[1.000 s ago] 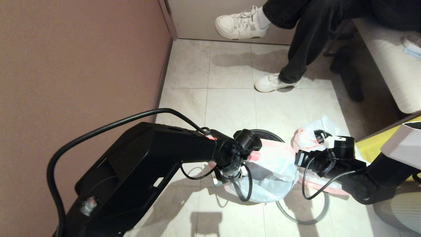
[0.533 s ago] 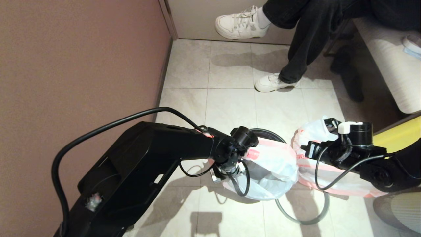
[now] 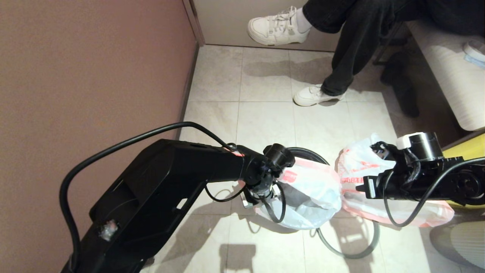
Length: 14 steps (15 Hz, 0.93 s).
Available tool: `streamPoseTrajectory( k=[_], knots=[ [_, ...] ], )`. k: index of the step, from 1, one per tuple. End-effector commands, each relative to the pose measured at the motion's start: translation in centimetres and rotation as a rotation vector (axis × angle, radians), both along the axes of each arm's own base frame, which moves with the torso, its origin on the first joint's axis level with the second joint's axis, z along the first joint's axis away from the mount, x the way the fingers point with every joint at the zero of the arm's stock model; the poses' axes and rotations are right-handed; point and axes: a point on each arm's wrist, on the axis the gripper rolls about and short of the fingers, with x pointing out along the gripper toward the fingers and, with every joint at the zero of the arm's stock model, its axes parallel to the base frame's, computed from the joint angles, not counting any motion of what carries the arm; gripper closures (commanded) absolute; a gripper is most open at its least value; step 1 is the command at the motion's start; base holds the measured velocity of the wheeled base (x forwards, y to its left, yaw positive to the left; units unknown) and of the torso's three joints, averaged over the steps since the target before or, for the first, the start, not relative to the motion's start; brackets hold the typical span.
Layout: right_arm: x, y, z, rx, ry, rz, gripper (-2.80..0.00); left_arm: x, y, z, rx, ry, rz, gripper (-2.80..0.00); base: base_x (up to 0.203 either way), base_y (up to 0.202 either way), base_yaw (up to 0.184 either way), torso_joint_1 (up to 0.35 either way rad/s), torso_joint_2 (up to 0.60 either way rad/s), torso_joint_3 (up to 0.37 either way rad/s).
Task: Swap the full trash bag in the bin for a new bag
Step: Put the new garbage bag on the trash can
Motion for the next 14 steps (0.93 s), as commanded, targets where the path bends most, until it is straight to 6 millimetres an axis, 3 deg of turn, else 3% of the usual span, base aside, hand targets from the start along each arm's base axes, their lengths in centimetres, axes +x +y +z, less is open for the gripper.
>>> streamPoseTrajectory(
  k=[1, 7, 10, 14],
  knots=[
    [-0.1, 1.6, -0.7, 0.014, 0.034, 0.053, 0.00, 0.0, 0.0, 0.0, 0.000, 0.000, 0.006, 0.00, 0.000, 0.000, 0.000, 0.000, 0.00, 0.000],
    [-0.2, 3.7, -2.4, 0.090, 0.117, 0.115, 0.00, 0.0, 0.0, 0.0, 0.000, 0.000, 0.006, 0.00, 0.000, 0.000, 0.000, 0.000, 0.00, 0.000],
    [0.3, 4.7, -4.2, 0.086, 0.149, 0.125, 0.00, -0.3, -0.2, 0.3, -0.008, 0.001, -0.002, 0.00, 0.000, 0.000, 0.000, 0.000, 0.00, 0.000],
    [2.3, 5.2, -5.6, 0.199, -0.002, 0.044, 0.00, -0.5, -0.4, 0.2, -0.009, 0.007, -0.009, 0.00, 0.000, 0.000, 0.000, 0.000, 0.00, 0.000]
  ],
)
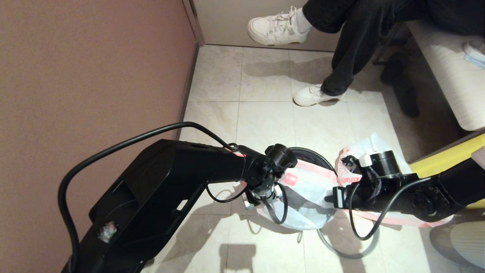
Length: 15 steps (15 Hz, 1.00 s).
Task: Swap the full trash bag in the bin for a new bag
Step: Put the new garbage bag on the trash can
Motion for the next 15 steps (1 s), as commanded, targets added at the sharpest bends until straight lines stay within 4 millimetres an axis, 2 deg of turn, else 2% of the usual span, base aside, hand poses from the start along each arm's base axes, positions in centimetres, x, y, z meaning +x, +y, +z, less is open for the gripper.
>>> streamPoseTrajectory(
  k=[1, 5, 12, 15],
  knots=[
    [1.0, 0.1, -1.1, 0.023, -0.082, -0.068, 0.00, -0.1, 0.0, 0.0, 0.002, 0.002, 0.004, 0.00, 0.000, 0.000, 0.000, 0.000, 0.00, 0.000],
    [2.8, 0.2, -1.7, 0.022, -0.305, -0.254, 0.00, -0.1, 0.1, -0.2, 0.005, 0.012, 0.005, 0.00, 0.000, 0.000, 0.000, 0.000, 0.00, 0.000],
    [3.2, 0.0, -0.7, 0.057, -0.355, -0.329, 0.00, -0.3, 0.3, -0.8, 0.018, 0.031, 0.012, 0.00, 0.000, 0.000, 0.000, 0.000, 0.00, 0.000],
    [3.9, -0.3, 0.0, 0.073, -0.387, -0.412, 0.00, -0.3, 0.3, -0.9, 0.020, 0.035, 0.012, 0.00, 0.000, 0.000, 0.000, 0.000, 0.00, 0.000]
  ],
)
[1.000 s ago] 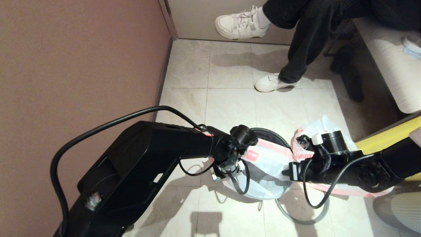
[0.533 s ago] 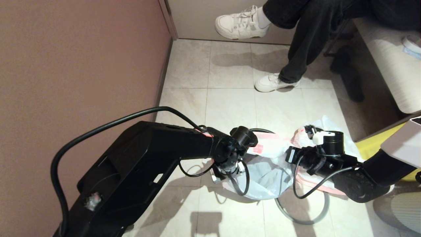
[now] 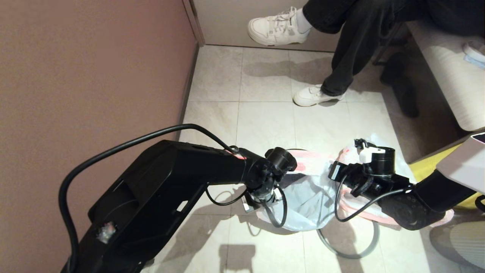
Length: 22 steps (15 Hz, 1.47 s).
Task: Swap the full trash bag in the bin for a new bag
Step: Put the new garbage bag on the trash can
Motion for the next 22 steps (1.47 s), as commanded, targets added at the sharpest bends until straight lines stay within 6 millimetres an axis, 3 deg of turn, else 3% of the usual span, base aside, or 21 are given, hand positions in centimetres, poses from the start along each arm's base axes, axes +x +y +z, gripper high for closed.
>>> streamPoseTrajectory(
  k=[1, 3, 10, 18, 22],
  knots=[
    [0.1, 0.0, 0.6, 0.021, -0.018, -0.006, 0.00, 0.0, 0.0, -0.2, 0.002, 0.004, 0.004, 0.00, 0.000, 0.000, 0.000, 0.000, 0.00, 0.000],
    [0.1, 0.0, 0.8, 0.025, -0.023, -0.008, 0.00, -0.1, 0.0, -0.4, 0.007, 0.008, 0.004, 0.00, 0.000, 0.000, 0.000, 0.000, 0.00, 0.000],
    [1.5, 0.5, -2.9, 0.003, 0.055, -0.001, 0.00, 0.0, -0.1, -0.3, -0.010, 0.012, -0.003, 0.00, 0.000, 0.000, 0.000, 0.000, 0.00, 0.000],
    [3.9, 1.3, 0.7, 0.006, -0.004, 0.172, 0.00, -0.2, -0.3, -0.4, -0.050, 0.053, -0.033, 0.00, 0.000, 0.000, 0.000, 0.000, 0.00, 0.000],
    [4.9, 1.8, 1.9, 0.019, 0.046, 0.264, 0.00, -0.3, -0.4, -0.4, -0.055, 0.055, -0.037, 0.00, 0.000, 0.000, 0.000, 0.000, 0.00, 0.000]
  ],
)
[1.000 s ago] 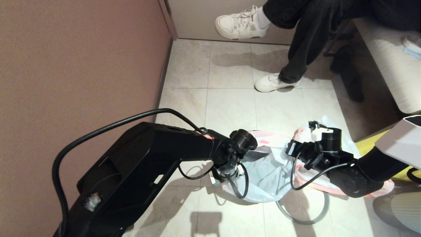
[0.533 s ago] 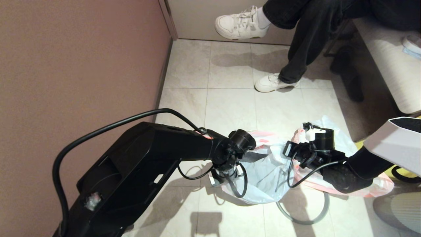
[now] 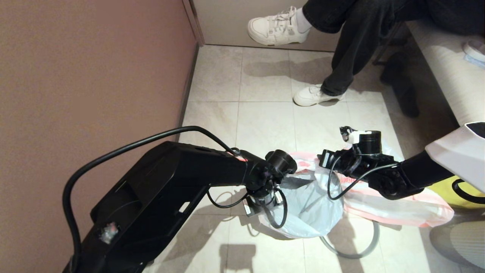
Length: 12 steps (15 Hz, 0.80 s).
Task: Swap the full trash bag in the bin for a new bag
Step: Put the new garbage bag on the trash can
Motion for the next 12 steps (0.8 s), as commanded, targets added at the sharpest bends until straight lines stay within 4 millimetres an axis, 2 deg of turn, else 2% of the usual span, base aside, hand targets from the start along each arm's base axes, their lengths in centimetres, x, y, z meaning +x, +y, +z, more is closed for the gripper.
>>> streamPoseTrajectory(
  k=[1, 4, 8, 12],
  knots=[
    [0.8, 0.3, -0.3, -0.012, 0.019, 0.026, 0.00, 0.1, 0.1, -0.1, -0.001, 0.008, 0.007, 0.00, 0.000, 0.000, 0.000, 0.000, 0.00, 0.000],
    [2.1, 0.7, -2.3, -0.040, 0.067, 0.037, 0.00, 0.3, 0.3, -0.3, -0.006, 0.013, 0.009, 0.00, 0.000, 0.000, 0.000, 0.000, 0.00, 0.000],
    [2.9, 1.0, -5.3, -0.070, 0.152, 0.046, 0.00, 1.1, 1.0, -0.2, -0.014, 0.004, 0.032, 0.00, 0.000, 0.000, 0.000, 0.000, 0.00, 0.000],
    [3.6, 0.3, -5.5, -0.071, 0.160, 0.024, 0.00, 1.4, 1.3, -0.2, -0.020, -0.002, 0.048, 0.00, 0.000, 0.000, 0.000, 0.000, 0.00, 0.000]
  ],
)
